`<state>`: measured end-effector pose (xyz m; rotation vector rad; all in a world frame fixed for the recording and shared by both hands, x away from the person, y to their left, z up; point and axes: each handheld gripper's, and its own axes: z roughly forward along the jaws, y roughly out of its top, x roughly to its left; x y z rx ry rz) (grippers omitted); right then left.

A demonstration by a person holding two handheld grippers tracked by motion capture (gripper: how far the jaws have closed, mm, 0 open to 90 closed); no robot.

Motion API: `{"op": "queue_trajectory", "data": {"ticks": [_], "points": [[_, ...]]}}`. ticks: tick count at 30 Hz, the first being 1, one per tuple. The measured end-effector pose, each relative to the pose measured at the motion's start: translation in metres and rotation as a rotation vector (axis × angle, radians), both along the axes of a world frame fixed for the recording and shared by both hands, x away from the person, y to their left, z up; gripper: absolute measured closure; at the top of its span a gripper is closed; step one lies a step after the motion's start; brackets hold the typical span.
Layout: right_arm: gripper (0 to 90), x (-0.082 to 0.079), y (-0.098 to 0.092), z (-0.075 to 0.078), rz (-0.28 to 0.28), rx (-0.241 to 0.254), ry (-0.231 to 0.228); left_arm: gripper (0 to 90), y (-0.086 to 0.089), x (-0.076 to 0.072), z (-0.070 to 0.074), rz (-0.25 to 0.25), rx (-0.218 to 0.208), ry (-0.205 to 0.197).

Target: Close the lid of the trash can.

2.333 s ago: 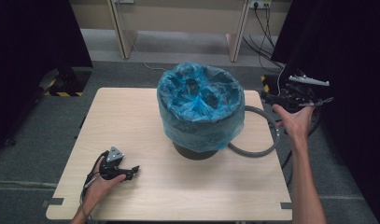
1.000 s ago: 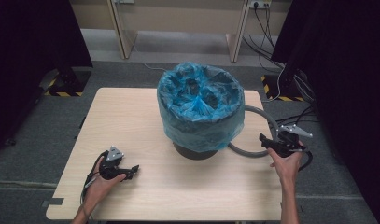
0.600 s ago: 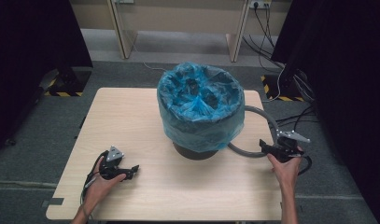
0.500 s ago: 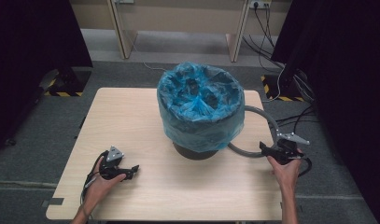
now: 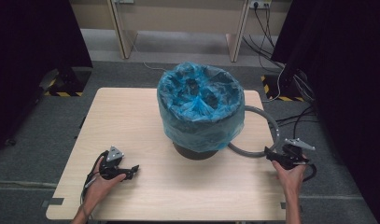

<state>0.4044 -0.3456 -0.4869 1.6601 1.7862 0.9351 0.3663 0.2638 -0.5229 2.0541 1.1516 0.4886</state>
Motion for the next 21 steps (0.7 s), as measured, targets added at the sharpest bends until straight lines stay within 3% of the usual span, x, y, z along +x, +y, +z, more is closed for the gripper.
{"op": "queue_trajectory", "data": {"ticks": [15, 21], "points": [[20.9, 0.012, -0.013, -0.014, -0.078, 0.06, 0.04, 13.5, 0.0, 0.0, 0.0, -0.001, 0.001, 0.0], [21.7, 0.022, -0.012, -0.016, -0.08, 0.066, 0.043, 13.5, 0.0, 0.0, 0.0, -0.001, 0.001, 0.0]]}}
